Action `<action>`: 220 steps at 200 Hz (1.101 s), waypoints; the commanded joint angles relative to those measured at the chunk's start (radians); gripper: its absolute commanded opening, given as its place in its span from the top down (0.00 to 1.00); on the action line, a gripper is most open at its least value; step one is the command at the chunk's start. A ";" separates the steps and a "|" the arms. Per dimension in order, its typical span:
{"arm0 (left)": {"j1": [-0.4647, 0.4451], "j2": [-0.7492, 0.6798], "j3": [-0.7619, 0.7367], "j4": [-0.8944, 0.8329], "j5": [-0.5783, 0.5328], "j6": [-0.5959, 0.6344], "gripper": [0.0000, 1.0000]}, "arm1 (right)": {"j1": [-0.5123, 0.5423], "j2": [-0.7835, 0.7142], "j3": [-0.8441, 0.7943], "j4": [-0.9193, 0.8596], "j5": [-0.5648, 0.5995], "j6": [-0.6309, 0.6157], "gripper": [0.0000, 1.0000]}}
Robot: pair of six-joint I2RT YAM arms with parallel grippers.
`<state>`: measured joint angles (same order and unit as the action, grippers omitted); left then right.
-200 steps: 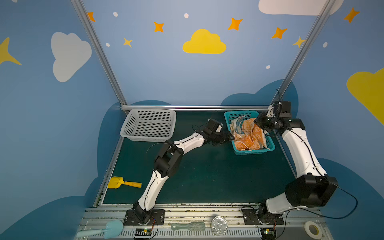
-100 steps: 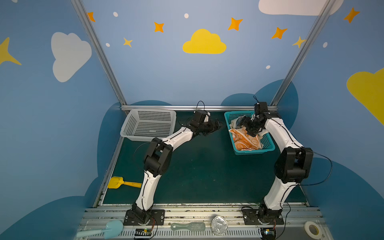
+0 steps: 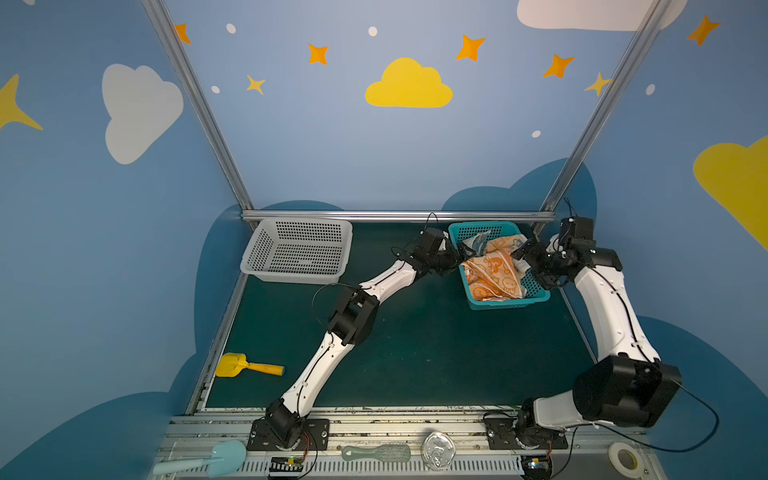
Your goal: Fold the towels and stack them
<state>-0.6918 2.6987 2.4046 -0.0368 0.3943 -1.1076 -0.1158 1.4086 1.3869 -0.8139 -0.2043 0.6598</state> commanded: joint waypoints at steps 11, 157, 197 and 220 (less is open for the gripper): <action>-0.031 0.111 0.212 -0.031 -0.037 -0.046 0.00 | -0.020 -0.149 -0.190 0.213 0.014 0.015 0.08; -0.016 -0.090 -0.047 0.067 -0.067 0.090 0.00 | -0.029 -0.174 -0.201 0.214 -0.032 -0.056 0.08; 0.048 -0.292 -0.288 0.054 -0.068 0.142 0.00 | 0.068 -0.028 -0.081 0.149 0.001 -0.147 0.08; 0.066 -0.420 -0.413 0.040 -0.078 0.208 0.00 | 0.147 0.046 -0.002 0.115 0.072 -0.194 0.08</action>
<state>-0.6395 2.3993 2.0834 0.0109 0.3202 -0.9932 -0.0341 1.4090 1.3079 -0.6445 -0.1978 0.5472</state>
